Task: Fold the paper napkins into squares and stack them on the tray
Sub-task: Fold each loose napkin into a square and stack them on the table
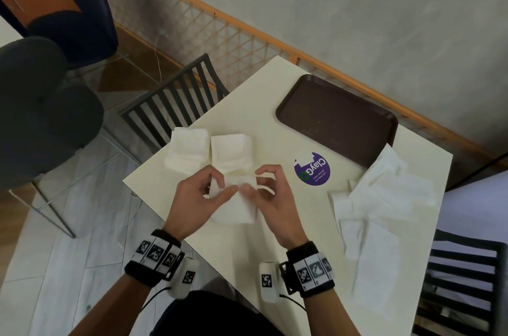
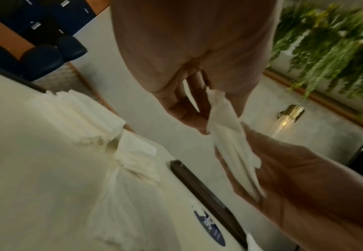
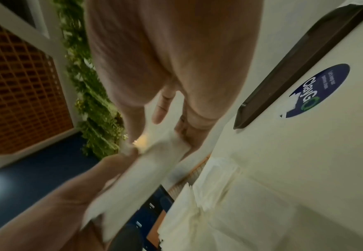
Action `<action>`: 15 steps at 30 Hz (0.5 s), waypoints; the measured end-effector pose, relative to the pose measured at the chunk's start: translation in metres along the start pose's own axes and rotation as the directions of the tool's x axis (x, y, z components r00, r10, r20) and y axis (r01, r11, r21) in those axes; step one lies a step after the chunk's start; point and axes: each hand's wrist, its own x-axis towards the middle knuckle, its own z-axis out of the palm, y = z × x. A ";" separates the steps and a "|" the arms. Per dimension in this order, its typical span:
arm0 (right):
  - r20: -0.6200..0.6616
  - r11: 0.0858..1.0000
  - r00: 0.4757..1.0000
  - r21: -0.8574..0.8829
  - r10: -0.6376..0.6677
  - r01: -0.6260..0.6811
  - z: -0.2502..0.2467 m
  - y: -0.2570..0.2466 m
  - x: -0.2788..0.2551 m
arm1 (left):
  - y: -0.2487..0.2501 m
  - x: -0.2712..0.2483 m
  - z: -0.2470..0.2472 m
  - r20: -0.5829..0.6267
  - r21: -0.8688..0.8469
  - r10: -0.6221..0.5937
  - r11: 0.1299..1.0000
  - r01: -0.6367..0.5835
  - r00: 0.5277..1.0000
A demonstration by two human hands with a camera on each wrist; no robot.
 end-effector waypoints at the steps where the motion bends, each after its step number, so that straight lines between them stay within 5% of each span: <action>1: 0.010 0.992 1.000 -0.125 -0.005 0.006 0.002 0.006 0.003 | -0.010 0.007 0.004 0.008 0.031 -0.037 0.999 0.036 0.999; 6: -0.133 0.905 0.991 -0.418 0.024 -0.078 0.010 0.052 0.037 | -0.067 0.041 0.032 0.039 0.226 -0.198 0.957 0.184 0.979; 9: -0.049 0.824 0.993 -0.554 0.110 -0.119 0.011 0.075 0.048 | -0.086 0.045 0.052 0.092 0.459 -0.272 0.865 0.201 0.958; 12: -0.010 0.774 0.997 -0.629 0.082 -0.070 -0.001 0.069 0.043 | -0.077 0.036 0.066 0.012 0.653 -0.247 0.736 0.179 0.969; 15: -0.092 0.757 0.995 -0.652 -0.035 -0.034 -0.043 0.051 0.022 | -0.056 0.018 0.076 -0.007 0.620 -0.175 0.772 0.141 0.985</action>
